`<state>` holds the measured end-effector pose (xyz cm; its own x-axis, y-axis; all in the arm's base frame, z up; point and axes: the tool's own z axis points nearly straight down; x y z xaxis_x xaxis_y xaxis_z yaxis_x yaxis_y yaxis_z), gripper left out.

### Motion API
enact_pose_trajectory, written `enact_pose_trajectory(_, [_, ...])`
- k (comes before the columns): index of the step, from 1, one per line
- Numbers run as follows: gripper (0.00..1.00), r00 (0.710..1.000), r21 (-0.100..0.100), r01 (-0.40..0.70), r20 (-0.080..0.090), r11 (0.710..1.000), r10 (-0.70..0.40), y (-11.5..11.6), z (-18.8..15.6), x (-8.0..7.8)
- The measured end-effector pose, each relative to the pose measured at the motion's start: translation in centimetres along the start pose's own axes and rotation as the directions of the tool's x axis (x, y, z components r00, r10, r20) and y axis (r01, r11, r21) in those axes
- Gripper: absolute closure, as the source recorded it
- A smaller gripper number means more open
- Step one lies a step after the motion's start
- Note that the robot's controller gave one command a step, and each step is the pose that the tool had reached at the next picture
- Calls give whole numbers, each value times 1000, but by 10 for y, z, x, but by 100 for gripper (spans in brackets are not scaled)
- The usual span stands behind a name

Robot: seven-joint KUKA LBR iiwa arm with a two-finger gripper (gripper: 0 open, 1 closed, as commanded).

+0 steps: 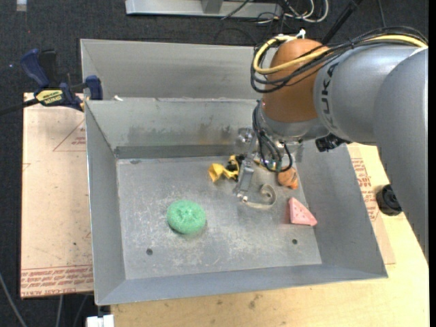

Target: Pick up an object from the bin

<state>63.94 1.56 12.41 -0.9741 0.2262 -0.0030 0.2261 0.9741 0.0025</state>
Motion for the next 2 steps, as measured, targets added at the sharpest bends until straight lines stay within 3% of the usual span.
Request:
enact_pose_trajectory(1, [0, 996, -7, -92, 21, 996, 92, -5, 49, -5])
enact_pose_trajectory(2, [100, 987, -8, -159, 15, 987, 159, 9, 47, -9])
